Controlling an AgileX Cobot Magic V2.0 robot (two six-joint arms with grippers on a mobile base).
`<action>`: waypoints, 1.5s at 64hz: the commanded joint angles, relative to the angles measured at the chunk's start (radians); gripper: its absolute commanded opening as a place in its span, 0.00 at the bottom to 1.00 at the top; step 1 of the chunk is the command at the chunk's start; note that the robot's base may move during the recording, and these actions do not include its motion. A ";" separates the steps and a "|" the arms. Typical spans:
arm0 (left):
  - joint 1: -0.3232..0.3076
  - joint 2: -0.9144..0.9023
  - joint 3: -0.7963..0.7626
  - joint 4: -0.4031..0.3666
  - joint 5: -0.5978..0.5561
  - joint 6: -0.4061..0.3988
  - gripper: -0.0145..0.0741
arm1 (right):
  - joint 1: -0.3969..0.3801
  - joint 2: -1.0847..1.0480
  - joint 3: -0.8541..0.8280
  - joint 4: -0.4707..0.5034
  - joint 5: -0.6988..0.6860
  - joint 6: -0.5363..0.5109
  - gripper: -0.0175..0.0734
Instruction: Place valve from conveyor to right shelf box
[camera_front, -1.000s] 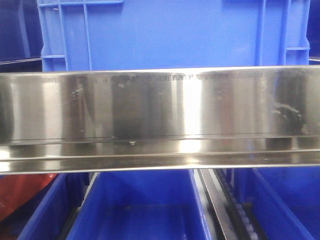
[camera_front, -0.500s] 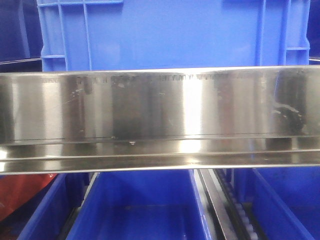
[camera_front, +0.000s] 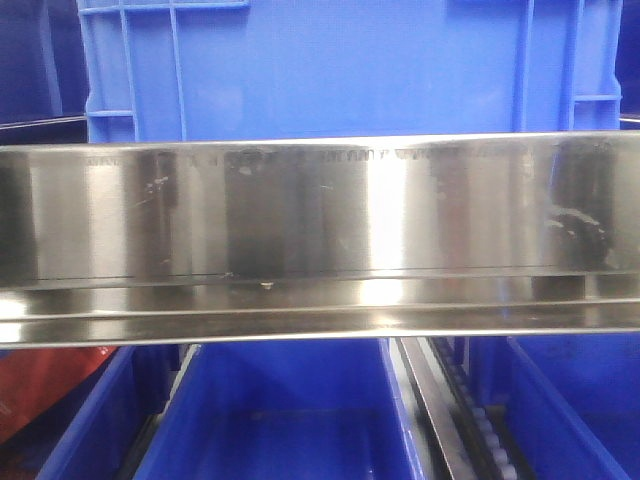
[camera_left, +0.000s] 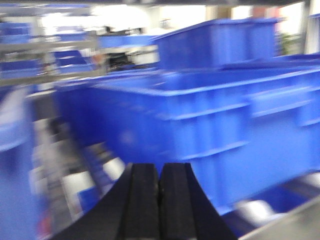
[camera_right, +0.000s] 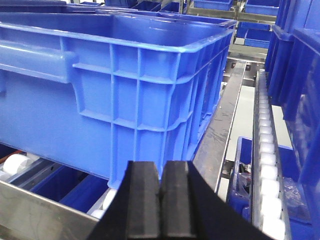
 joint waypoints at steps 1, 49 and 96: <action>0.097 -0.026 0.021 -0.045 0.020 0.057 0.04 | -0.002 -0.004 0.002 -0.011 -0.023 -0.005 0.01; 0.412 -0.188 0.372 -0.115 -0.190 0.068 0.04 | -0.002 -0.004 0.002 -0.011 -0.026 -0.005 0.01; 0.412 -0.188 0.372 -0.115 -0.200 0.068 0.04 | -0.002 -0.004 0.002 -0.011 -0.026 -0.005 0.01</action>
